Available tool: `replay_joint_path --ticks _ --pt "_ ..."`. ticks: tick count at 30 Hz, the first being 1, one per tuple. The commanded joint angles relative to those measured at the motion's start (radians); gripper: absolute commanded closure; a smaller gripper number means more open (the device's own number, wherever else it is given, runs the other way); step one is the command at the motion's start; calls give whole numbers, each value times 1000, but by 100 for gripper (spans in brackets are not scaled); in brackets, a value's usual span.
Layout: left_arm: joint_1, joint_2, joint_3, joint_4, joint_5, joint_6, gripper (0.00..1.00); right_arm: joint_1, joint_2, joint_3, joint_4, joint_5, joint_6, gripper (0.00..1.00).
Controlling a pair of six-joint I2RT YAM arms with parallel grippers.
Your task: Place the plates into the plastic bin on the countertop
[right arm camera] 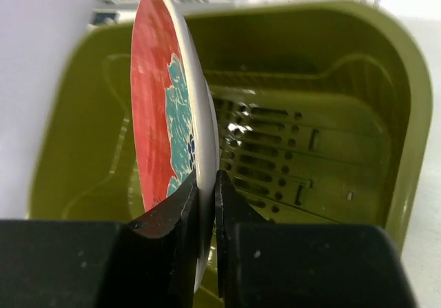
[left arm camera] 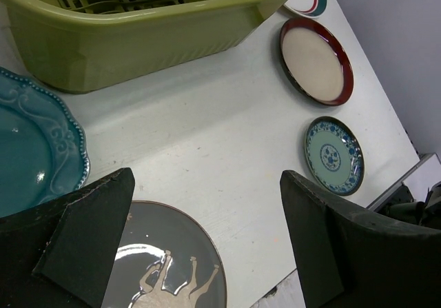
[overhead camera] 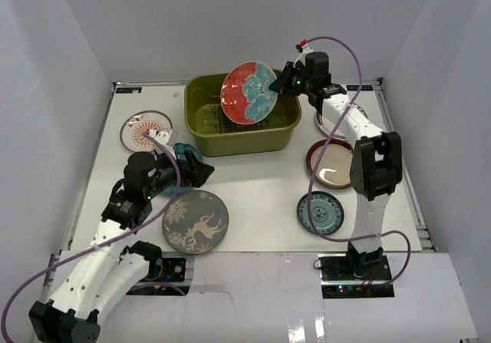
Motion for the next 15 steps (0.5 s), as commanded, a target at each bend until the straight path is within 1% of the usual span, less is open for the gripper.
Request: replay_joint_path --ticks 1,6,11,14,15 --pt "-6 3 -5 17 21 11 2 39 -8 127 114 -27 21 92" --pt "-4 12 -3 19 27 11 2 75 155 225 3 11 -5 92" --pt "-4 12 -5 19 25 12 2 89 216 238 -55 57 -20 92" --pt "-6 8 -3 19 27 11 2 94 214 230 -98 128 -43 71" --pt "-4 6 -3 19 27 12 2 94 207 207 -101 163 -46 56"
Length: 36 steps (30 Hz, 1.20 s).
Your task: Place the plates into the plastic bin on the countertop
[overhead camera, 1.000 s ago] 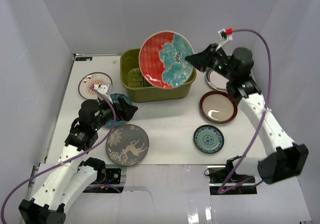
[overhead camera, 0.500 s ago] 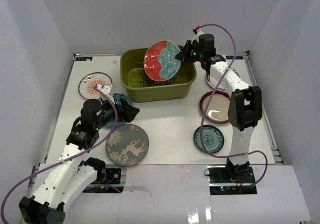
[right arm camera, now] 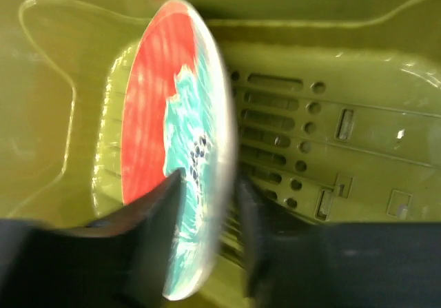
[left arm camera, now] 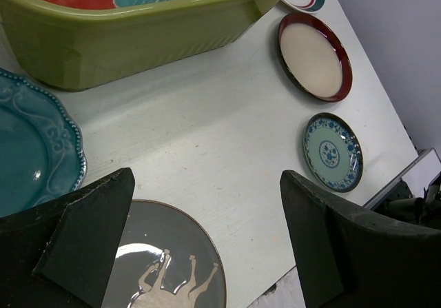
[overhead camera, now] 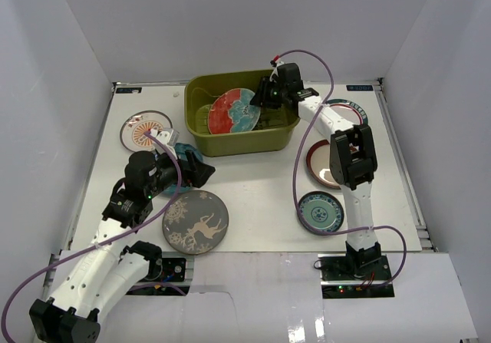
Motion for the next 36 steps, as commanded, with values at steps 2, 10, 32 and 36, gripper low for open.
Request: replay_joint_path --ticks 2,10,32,36 --pt "-3 -11 -3 14 11 10 2 -5 -73 20 20 106 -51 44" --pt "-3 -22 -2 15 6 10 2 9 -82 52 -41 215 -135 16" --pt "-2 -24 17 -37 -267 -23 2 332 -1061 -1256 523 -101 184 73" --pt "0 -24 23 -73 -409 -98 2 432 -1035 -1357 617 -19 279 26"
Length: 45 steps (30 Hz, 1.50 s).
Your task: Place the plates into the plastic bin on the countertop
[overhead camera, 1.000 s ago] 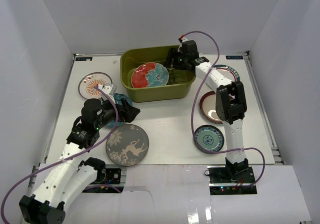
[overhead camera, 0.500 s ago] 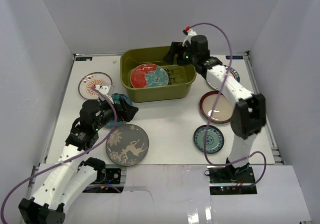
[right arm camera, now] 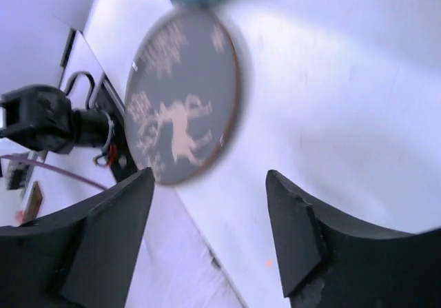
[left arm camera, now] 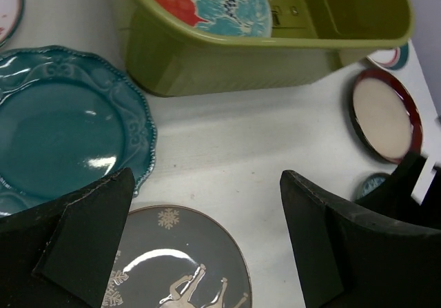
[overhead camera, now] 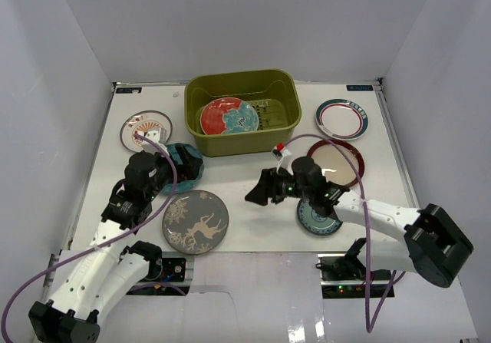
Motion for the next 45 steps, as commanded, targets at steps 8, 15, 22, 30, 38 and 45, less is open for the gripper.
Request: replay_joint_path --ticks 8,15,22,30,38,45 --pt "1 -25 32 -162 -294 -188 2 194 324 -36 412 31 277 33" --pt "1 -41 47 -254 -353 -176 2 241 580 45 535 75 358 44" --pt "1 -67 37 -244 -363 -178 2 244 668 90 517 136 396 57" --pt "1 -70 37 -239 -339 -199 2 241 518 -31 471 172 343 92" --pt "1 -85 3 -193 -285 -290 2 119 -95 61 46 86 74 92" --pt "6 -9 -66 -121 -244 -392 2 -223 -180 433 -66 14 -33 92"
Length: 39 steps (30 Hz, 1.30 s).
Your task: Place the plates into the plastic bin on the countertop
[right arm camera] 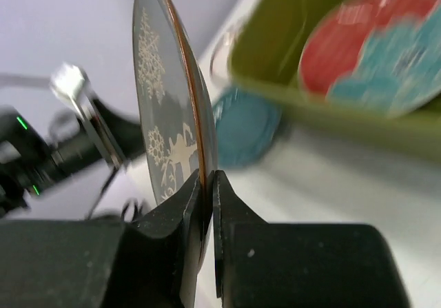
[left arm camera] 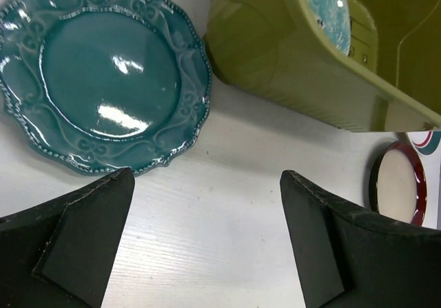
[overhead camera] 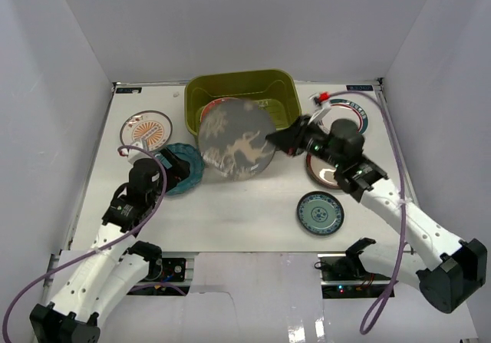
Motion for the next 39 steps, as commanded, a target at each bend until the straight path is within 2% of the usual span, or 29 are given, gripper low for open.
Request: replay_joint_path --ticks 1,4,9,11,15,18,24,28,34,38,39 --pt "7 50 -40 45 38 -80 2 -100 1 215 113 -49 -57 92" --pt "8 67 -94 60 79 -155 2 -182 200 394 115 -92 -85 92" --pt "42 49 -168 51 81 -230 2 -231 438 696 60 -109 -106 92" --pt "65 53 -194 39 114 -253 2 -249 542 766 40 -114 -108 92" --pt "190 55 -272 51 200 -281 2 -277 726 936 -25 -129 -102 92" --pt "290 42 -301 65 233 -270 2 -283 818 994 -49 -144 -85 92" --pt "356 45 -330 112 210 -313 2 -283 947 1031 -83 -172 -62 92" --pt "405 78 -350 205 204 -330 2 -283 1013 1019 -92 -171 -34 92" --pt "447 165 -375 328 230 -350 2 -283 1037 965 -92 -163 1 92" --pt "490 239 -426 459 262 -371 2 -283 1029 910 -103 -143 1 88" --pt "505 266 -435 485 307 -371 2 -283 1023 898 -106 -129 1 85"
